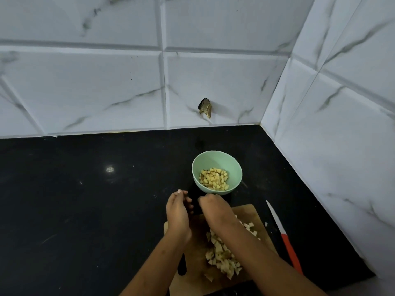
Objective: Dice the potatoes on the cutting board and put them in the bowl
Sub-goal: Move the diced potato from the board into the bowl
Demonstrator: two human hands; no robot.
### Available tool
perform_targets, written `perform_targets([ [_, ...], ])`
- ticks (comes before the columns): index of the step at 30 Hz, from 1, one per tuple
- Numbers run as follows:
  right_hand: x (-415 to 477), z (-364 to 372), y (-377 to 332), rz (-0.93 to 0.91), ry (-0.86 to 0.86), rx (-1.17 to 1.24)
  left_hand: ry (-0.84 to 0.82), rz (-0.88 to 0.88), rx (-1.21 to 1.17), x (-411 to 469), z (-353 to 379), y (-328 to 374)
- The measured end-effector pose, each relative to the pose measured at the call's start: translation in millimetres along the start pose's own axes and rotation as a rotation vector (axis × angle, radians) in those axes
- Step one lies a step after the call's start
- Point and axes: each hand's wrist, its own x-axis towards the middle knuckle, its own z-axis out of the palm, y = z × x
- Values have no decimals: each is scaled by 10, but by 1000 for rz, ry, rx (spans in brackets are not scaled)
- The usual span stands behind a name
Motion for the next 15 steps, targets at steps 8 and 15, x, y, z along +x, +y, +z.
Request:
perform_targets([
  [8,22,-47,3,57,59,120,3,11,-8,-92,-27,9],
  [15,-403,-71,354,-57,84,431,-31,83,2,-260,-98,-80],
])
